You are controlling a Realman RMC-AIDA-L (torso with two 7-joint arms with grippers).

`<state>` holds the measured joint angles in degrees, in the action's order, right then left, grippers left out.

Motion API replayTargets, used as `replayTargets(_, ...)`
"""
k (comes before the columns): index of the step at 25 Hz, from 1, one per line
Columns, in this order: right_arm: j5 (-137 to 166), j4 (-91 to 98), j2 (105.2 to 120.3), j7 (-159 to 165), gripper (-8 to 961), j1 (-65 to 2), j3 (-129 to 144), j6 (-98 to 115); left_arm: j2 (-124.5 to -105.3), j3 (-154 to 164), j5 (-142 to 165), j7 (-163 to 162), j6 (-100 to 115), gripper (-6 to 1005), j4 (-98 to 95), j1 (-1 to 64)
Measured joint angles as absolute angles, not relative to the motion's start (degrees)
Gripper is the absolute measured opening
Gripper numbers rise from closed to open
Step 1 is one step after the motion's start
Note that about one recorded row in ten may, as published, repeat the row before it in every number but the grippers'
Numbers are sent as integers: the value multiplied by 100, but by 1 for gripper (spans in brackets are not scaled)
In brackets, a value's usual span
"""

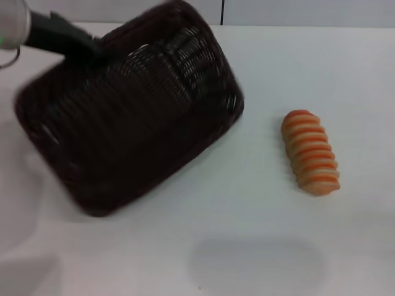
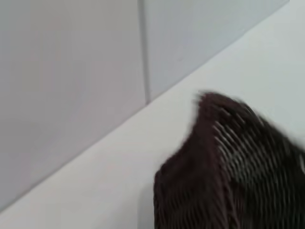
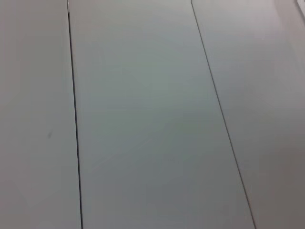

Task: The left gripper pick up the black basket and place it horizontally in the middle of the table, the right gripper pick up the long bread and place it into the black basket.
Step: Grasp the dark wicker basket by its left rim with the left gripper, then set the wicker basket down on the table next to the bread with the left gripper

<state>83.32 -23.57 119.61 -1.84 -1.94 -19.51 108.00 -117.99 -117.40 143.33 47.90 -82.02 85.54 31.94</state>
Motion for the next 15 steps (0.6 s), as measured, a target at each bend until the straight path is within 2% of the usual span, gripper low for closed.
replayTargets(2,8332,-2362,11962,-184,837,-186,-1949,10832,-11784,-12142,14172,5106,-8711,250,8639,3469)
replayTargets(5,8321,-2376,11962,-184,837,-175,-1906,10908,-11784,-12142,14172,5106,-8711,240,8639,3469)
replayTargets(7,8311,-2379,11962,-184,837,-175,-1894,10919,-11758,-12299,13982,5544,-9446,233,8689,3901)
replayTargets(12,8325,-2383,11971,-184,837,-174,-1884,10930,-11760,-12296,13861,5651,-9646,233,8669,4003)
replayTargets(15,8333,-2382,11971,-184,837,-168,-1882,10933,-11777,-12156,13160,5996,-10496,233,8612,4296)
